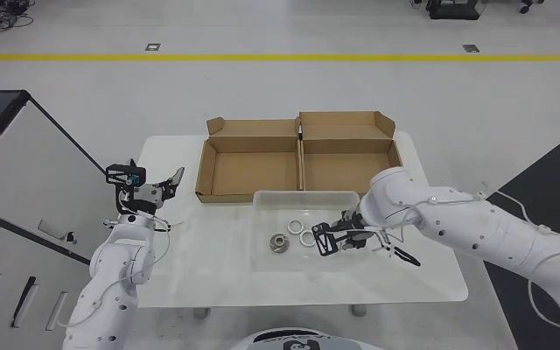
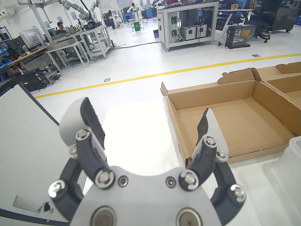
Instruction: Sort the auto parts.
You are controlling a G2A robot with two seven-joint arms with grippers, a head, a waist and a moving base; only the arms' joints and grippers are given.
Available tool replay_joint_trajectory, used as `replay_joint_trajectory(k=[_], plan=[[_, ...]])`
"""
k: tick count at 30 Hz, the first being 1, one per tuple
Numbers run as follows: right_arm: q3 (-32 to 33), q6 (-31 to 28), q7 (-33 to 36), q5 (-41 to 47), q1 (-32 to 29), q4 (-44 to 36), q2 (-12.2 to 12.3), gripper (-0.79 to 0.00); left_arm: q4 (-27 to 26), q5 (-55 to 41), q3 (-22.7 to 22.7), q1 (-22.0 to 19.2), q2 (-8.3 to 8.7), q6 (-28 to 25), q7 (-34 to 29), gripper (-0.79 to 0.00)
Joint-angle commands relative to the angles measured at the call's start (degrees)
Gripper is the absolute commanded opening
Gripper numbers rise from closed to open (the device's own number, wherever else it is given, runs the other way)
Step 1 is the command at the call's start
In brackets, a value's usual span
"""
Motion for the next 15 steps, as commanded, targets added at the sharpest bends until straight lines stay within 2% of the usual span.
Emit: replay_joint_trajectory(k=[1, 15], plan=[[0.0, 0.1, 0.2, -0.2, -0.3, 0.1, -0.2, -0.440, 0.0, 0.0, 0.0, 0.0, 0.00, 0.0, 0.0, 0.000], [0.0, 0.3, 0.3, -1.8, -2.2, 1.3, -1.0, -0.440, 0.0, 0.0, 0.0, 0.0, 0.00, 0.0, 0.0, 0.000]])
